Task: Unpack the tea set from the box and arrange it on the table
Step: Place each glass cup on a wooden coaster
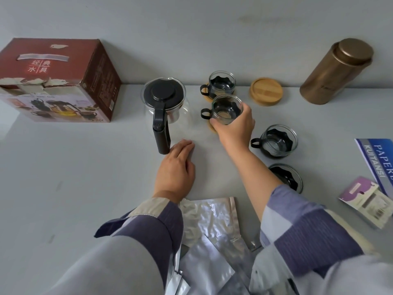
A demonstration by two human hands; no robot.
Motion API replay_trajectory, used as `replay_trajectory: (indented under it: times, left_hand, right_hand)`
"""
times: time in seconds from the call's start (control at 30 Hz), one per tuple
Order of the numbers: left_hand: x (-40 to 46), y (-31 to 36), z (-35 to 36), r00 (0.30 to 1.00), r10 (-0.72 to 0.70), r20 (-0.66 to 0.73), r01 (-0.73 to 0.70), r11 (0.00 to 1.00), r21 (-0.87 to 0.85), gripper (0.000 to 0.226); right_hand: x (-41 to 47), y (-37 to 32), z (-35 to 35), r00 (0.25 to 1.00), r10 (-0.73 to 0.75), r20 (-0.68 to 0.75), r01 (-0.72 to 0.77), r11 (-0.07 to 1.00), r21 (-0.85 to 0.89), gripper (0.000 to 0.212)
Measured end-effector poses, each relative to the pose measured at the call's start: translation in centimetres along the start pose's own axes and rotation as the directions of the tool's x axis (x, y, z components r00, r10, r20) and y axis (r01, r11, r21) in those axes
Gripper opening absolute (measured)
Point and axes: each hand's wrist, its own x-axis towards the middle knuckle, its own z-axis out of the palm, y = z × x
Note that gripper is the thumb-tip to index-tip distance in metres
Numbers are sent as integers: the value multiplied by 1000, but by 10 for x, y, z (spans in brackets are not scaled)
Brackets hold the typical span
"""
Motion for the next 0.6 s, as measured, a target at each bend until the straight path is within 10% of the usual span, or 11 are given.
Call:
replay_trajectory:
  times: [0.6]
  left_hand:
    - [0,0,0,1000,-6,2,6,1000,2,43]
  right_hand:
    - [-4,11,1,995,41,95,-20,977,-211,120]
